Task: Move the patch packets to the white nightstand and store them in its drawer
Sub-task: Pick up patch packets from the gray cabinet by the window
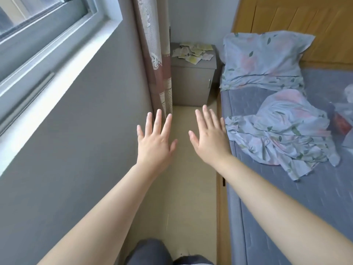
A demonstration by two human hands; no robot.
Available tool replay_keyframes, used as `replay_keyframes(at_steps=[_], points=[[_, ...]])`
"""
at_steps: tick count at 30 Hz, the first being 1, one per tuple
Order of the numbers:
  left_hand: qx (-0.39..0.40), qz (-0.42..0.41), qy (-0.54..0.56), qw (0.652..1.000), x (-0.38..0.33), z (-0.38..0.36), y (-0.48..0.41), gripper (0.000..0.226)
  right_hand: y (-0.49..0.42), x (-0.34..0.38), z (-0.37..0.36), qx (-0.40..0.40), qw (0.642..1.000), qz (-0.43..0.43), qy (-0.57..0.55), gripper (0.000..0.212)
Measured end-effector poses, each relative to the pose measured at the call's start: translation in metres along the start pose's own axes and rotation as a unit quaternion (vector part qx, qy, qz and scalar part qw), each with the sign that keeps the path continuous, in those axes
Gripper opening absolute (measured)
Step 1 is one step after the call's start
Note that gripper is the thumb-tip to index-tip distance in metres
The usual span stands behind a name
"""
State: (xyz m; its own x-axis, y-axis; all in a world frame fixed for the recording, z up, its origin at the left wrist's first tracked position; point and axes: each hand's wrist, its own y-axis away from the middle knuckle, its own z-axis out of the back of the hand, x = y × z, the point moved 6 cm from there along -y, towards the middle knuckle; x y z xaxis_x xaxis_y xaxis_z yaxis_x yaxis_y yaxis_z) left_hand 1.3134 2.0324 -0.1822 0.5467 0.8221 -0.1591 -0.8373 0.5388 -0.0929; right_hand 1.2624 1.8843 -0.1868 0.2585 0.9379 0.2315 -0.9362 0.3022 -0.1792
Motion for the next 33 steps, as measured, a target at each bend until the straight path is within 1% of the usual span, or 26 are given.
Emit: replay_keyframes(at_steps=[3, 7, 10, 15, 21, 27, 30, 33], points=[[0.006, -0.019, -0.003, 1.000, 0.003, -0.008, -0.072, 0.072, -0.063, -0.016, -0.011, -0.002, 1.000, -0.010, 0.002, 0.073], [-0.005, -0.048, 0.007, 0.999, 0.007, -0.022, -0.186, 0.071, -0.158, -0.040, -0.026, -0.013, 0.999, -0.030, 0.021, 0.065], [-0.008, -0.079, 0.007, 0.997, 0.007, -0.032, -0.275, 0.072, -0.235, -0.061, -0.030, -0.024, 0.997, -0.049, 0.051, 0.065], [0.008, -0.120, -0.006, 0.993, 0.009, -0.041, -0.416, 0.072, -0.356, -0.098, -0.032, -0.009, 0.991, -0.098, 0.087, 0.065], [0.030, -0.154, -0.003, 0.988, -0.008, -0.059, -0.543, 0.071, -0.466, -0.149, -0.040, -0.001, 0.987, -0.131, 0.089, 0.065], [0.022, -0.152, -0.020, 0.988, -0.028, -0.089, -0.673, 0.072, -0.586, -0.215, -0.068, 0.003, 0.989, -0.123, 0.079, 0.065], [0.024, -0.129, -0.024, 0.991, -0.039, -0.107, -0.745, 0.072, -0.654, -0.256, -0.081, 0.008, 0.990, -0.112, 0.082, 0.065], [0.042, -0.101, -0.006, 0.994, -0.052, -0.125, -0.813, 0.071, -0.719, -0.295, -0.095, 0.025, 0.991, -0.111, 0.071, 0.065]])
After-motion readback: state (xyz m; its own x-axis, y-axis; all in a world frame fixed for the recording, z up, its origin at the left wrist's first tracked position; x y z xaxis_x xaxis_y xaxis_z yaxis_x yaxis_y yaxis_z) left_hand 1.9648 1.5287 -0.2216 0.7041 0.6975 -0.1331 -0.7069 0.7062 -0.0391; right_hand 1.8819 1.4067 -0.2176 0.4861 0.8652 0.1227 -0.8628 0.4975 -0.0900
